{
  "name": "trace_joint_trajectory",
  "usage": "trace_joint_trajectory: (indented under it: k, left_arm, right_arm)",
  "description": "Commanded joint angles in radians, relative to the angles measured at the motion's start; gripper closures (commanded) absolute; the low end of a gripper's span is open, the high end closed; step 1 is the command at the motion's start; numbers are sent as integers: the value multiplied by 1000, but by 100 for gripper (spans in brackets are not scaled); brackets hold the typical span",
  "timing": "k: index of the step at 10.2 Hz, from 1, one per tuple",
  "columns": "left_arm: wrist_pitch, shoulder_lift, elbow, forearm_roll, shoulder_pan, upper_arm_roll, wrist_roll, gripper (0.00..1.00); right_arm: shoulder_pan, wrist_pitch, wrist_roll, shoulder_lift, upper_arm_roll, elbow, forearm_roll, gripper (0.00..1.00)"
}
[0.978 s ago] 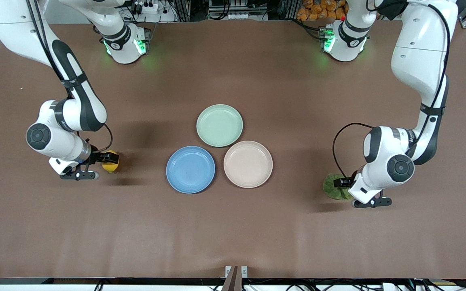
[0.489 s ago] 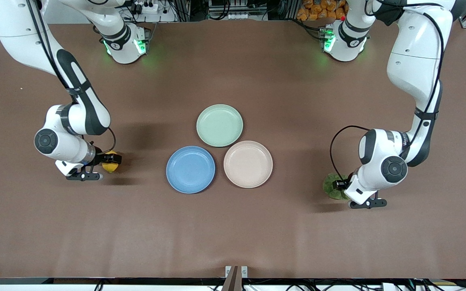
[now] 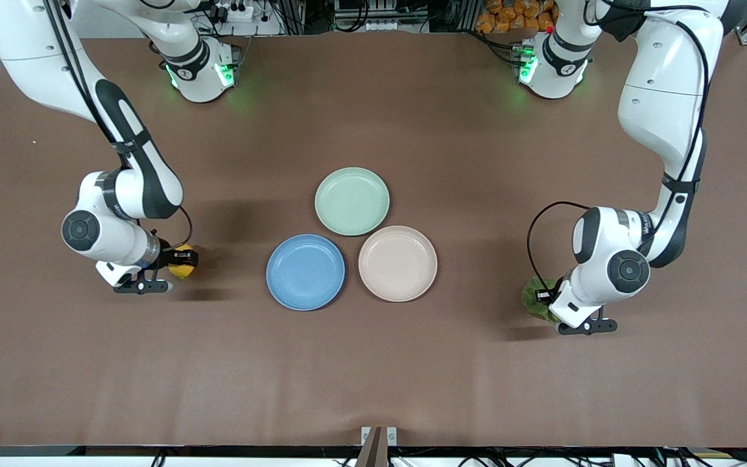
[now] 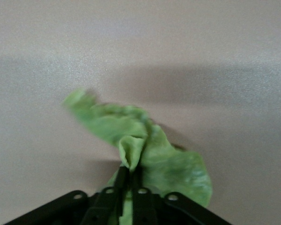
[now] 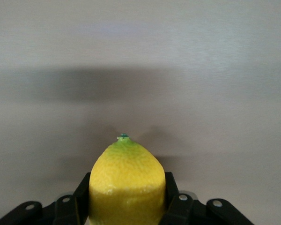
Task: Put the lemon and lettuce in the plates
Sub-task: 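Close the right gripper on the lemon while the left gripper grasps the lettuce, then carry the lemon onto the blue plate with the right gripper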
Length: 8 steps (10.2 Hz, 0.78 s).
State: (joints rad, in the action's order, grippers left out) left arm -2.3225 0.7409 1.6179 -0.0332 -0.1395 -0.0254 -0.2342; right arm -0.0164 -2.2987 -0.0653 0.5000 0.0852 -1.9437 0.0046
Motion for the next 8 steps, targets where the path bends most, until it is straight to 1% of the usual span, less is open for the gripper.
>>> trace_joint_trajectory:
  k: [1,2,3,4,5,7,8]
  left_arm:
    - [-11,11,-19,-17,-11,-1,4,100]
    - [-9,8,-19,-17,-11,-1,6,100]
    - [-9,2,-19,-19,-9,-1,10,100]
    - [-6,-6,-19,-19,-9,-1,13,100]
    - [-1,-9,-22,-19,-9,1,13,100]
    - [23,-29,-24,-19,-8,-1,13,100]
    - [32,-43,-24,-19,-8,-1,13,100]
  right_arm:
    - [70,187,-150,-12,13,161,15,100]
    - [111,232,-238,-9,28,222,15,100]
    - [157,246,-328,0,47,273,18,100]
    - [189,245,-411,21,54,320,64,100]
    - [238,237,-451,52,59,359,113,100]
    - [331,223,-536,147,59,443,112,100]
    - [348,206,-545,182,59,459,106,100]
